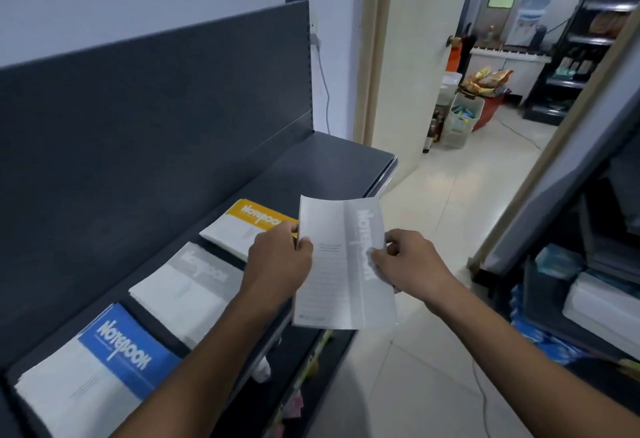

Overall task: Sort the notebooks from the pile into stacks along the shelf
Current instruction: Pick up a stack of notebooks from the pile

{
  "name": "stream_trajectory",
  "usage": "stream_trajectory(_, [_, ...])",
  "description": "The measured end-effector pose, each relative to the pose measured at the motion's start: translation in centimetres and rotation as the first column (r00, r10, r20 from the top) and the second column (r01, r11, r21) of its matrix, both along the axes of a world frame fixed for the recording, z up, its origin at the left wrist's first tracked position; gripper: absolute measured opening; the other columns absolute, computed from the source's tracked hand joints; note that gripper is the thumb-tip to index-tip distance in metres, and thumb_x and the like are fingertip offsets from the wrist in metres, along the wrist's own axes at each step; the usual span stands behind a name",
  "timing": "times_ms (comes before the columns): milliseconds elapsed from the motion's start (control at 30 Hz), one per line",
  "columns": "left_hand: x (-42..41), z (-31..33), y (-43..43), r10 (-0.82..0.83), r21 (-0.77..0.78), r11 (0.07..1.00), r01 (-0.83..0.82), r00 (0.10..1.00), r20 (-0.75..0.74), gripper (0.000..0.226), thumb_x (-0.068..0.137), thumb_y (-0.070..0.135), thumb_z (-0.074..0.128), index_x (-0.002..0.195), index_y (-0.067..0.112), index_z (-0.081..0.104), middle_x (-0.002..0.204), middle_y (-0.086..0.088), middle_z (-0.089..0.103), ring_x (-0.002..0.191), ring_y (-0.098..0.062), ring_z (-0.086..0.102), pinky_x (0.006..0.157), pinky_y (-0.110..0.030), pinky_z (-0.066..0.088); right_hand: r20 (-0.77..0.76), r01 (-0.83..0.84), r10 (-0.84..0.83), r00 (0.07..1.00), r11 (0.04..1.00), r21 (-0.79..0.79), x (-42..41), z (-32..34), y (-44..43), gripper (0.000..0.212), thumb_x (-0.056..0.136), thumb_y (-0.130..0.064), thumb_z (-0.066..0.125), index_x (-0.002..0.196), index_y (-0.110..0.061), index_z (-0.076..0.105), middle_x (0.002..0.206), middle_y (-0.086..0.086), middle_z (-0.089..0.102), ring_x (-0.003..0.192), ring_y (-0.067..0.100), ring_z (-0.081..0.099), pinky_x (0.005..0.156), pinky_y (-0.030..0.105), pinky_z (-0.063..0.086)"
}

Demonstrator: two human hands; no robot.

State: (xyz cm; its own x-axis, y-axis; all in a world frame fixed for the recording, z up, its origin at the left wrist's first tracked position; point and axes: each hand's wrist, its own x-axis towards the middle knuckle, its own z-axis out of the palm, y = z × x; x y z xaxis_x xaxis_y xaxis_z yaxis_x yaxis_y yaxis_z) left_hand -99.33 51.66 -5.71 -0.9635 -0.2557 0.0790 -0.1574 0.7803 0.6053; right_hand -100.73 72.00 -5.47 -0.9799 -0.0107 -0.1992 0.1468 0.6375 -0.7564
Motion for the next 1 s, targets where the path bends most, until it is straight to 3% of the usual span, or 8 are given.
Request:
stream_trajectory(133, [-3.1,0.2,3.7,0.026,-0.032,0.999,-0.027,0.999,-0.026,0.019,0.096,0.028,0.051,0.092,0.015,0.064,0.084,0.002,0.068,0.082,-0.021,0.06,0.073,-0.039,0.051,-0.018,-0.069,0.07,0.997,0.997,0.046,-4.7,-0.2,3.7,0.023,0.084,-0.026,0.053,0.093,-0.01,0.068,0.081,0.009,0.072,0.08,0.032,0.071,0.075,0.051,0.061])
stream_trajectory(333, [-7.6,-0.2,4.8,0.102,-0.015,0.995,-0.103,0.994,-0.047,0.024,0.092,0.023,0.05,0.075,0.007,0.053,0.067,-0.003,0.059,0.07,-0.025,0.054,0.062,-0.042,0.046,-0.044,-0.175,0.177,0.983,0.983,0.053,-11.4,-0.5,4.6,0.019,0.089,-0.024,0.057,0.102,-0.016,0.068,0.089,0.0,0.071,0.083,0.024,0.07,0.077,0.047,0.061])
stream_trajectory(533, [-13.5,-1.6,2.7,0.232,0.01,0.972,-0.235,0.966,0.115,0.016,0.095,0.026,0.049,0.088,0.014,0.058,0.081,0.001,0.063,0.08,-0.02,0.057,0.065,-0.036,0.045,-0.066,-0.288,0.293,0.954,0.955,0.069,-18.9,-1.5,2.4,0.018,0.081,-0.024,0.06,0.085,-0.008,0.066,0.074,0.002,0.066,0.078,0.03,0.067,0.07,0.053,0.061])
stream_trajectory(767, [-19.5,-3.5,-0.6,0.322,0.156,0.918,-0.365,0.915,0.244,0.012,0.09,0.032,0.056,0.094,0.021,0.055,0.091,0.001,0.067,0.073,-0.02,0.071,0.07,-0.042,0.06,-0.026,-0.39,0.4,0.916,0.903,0.18,-28.0,-2.0,-1.9,0.003,0.083,-0.024,0.066,0.082,-0.024,0.069,0.076,-0.008,0.07,0.078,0.02,0.068,0.073,0.042,0.062])
stream_trajectory(900, [-21.3,-4.2,-1.9,0.389,0.208,0.869,-0.45,0.879,0.277,0.016,0.091,0.032,0.058,0.095,0.017,0.054,0.091,-0.002,0.069,0.063,-0.019,0.073,0.061,-0.037,0.062,-0.033,-0.421,0.453,0.891,0.852,0.31,-31.9,-2.4,-4.7,0.025,0.084,-0.028,0.072,0.067,-0.021,0.056,0.068,-0.007,0.061,0.071,0.019,0.061,0.061,0.03,0.046])
stream_trajectory(1000, [-22.3,-5.1,-2.4,0.439,0.213,0.836,-0.505,0.85,0.292,0.016,0.088,0.032,0.06,0.09,0.016,0.058,0.089,-0.003,0.069,0.069,-0.021,0.073,0.065,-0.04,0.063,-0.009,-0.453,0.486,0.874,0.821,0.347,-34.1,-3.0,-6.6,0.025,0.084,-0.031,0.075,0.068,-0.019,0.059,0.073,-0.005,0.066,0.073,0.018,0.063,0.066,0.032,0.051])
